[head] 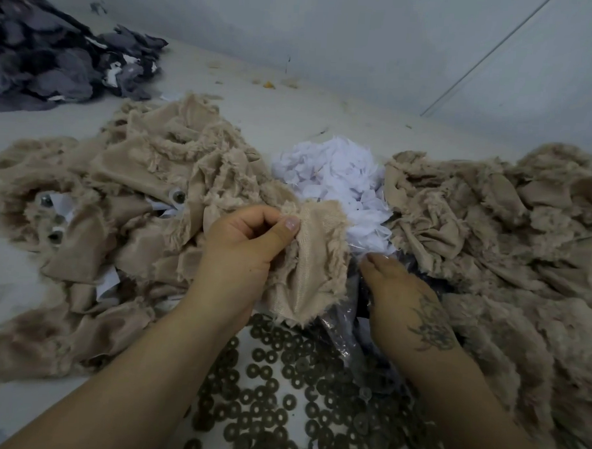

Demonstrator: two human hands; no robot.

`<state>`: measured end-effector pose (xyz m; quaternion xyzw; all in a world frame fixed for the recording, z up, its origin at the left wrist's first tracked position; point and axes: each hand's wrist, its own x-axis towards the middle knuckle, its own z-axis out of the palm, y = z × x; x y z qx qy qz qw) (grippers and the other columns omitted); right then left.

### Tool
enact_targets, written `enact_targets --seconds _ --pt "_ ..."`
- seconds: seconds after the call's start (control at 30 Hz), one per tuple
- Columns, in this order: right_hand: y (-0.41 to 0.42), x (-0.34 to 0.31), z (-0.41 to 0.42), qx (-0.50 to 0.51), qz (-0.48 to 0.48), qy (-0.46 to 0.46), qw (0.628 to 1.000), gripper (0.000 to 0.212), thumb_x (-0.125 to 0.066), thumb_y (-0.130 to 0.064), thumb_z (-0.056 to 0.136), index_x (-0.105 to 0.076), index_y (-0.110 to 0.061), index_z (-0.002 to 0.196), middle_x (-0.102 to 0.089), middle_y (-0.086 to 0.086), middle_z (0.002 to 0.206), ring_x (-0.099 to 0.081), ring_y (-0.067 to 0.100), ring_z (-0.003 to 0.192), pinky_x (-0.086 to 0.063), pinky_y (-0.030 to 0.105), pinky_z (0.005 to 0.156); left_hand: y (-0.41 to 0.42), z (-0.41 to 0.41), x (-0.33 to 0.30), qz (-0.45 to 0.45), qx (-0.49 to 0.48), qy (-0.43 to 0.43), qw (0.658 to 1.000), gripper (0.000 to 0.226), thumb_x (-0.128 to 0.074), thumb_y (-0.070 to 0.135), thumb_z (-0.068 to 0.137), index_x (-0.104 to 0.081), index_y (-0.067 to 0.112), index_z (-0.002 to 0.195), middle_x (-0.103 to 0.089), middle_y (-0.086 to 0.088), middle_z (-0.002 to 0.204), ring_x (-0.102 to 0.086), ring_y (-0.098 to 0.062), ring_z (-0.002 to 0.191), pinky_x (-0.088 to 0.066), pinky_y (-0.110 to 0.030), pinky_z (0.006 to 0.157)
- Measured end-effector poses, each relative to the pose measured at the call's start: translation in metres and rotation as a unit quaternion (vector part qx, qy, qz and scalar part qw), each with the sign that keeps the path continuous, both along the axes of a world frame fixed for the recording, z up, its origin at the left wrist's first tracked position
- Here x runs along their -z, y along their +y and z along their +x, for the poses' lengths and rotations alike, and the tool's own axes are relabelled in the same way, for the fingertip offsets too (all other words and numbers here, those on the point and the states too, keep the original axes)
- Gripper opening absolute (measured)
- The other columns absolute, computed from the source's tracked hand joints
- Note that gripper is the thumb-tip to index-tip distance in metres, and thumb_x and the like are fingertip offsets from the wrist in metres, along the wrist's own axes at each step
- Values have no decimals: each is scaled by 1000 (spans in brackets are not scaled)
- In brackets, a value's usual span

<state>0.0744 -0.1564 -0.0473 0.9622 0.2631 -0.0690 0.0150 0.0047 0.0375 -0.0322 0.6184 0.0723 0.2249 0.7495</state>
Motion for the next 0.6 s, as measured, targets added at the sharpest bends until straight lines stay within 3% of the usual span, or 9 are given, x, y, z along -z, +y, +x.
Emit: enact_targets --seconds 0.07,0.13,0.2,0.27,0.37,0.43,0.5,0.53,0.6 --pt "-2 -1 -2 7 25 -32 999 78 -65 -22 81 -36 -20 153 -30 3 160 -30 24 146 -31 39 117 0 2 -1 -5 0 1 1000 20 -66 15 90 -68 11 71 -54 -14 69 -44 -24 64 -43 -34 61" --pt "-5 1 -6 8 109 -106 988 47 -70 -15 75 -68 -16 122 -60 7 126 -58 31 115 -50 42 95 1 4 -3 -4 -6 1 1000 20 -67 16 89 -69 14 69 -55 -14 68 -45 -23 63 -44 -34 62" --pt "-3 3 -10 -3 208 -125 970 18 -76 -12 72 -71 -17 89 -61 -3 84 -60 20 76 -54 34 69 3 5 -4 -7 -12 0 1000 20 -68 17 89 -69 14 69 -56 -17 71 -46 -26 65 -44 -39 66" --pt "3 7 -12 -5 270 -62 961 16 -78 -26 74 -68 -25 87 -57 -14 73 -55 7 67 -49 24 60 4 7 -4 -10 -12 -4 1000 18 -68 17 89 -69 10 72 -57 -21 74 -47 -29 68 -44 -44 69" --pt "11 13 -11 -29 278 -5 960 47 -64 -62 66 -59 -36 104 -60 -18 94 -57 4 84 -42 16 66 2 8 -2 -3 -12 -7 1000 19 -67 16 89 -67 6 72 -56 -19 71 -46 -27 65 -44 -40 65" --pt "16 18 -11 -29 259 17 965 81 -60 -76 55 -51 -37 126 -59 -16 121 -56 6 108 -48 21 85 1 9 -2 6 -13 -7 1000 19 -67 16 89 -67 9 71 -54 -15 66 -44 -23 60 -43 -32 58" --pt "22 20 -15 -67 197 32 978 111 -56 -85 51 -30 -40 149 -35 -15 154 -38 11 138 -41 36 110 -1 9 -1 6 -15 -6 1000 19 -67 15 89 -68 8 71 -54 -15 66 -44 -22 60 -43 -31 56" --pt "26 21 -18 -83 167 37 982 118 -53 -88 50 -19 -43 154 -20 -15 161 -27 16 146 -35 43 116 -1 9 -1 5 -15 -5 1000 19 -66 15 90 -67 7 72 -54 -16 66 -44 -22 60 -43 -31 55" --pt "27 16 -24 -89 148 56 983 114 -53 -88 55 -13 -47 154 -11 -18 163 -19 19 150 -32 46 118 -1 9 0 5 -18 -5 1000 20 -66 13 91 -67 7 72 -54 -14 64 -44 -20 58 -44 -28 54"
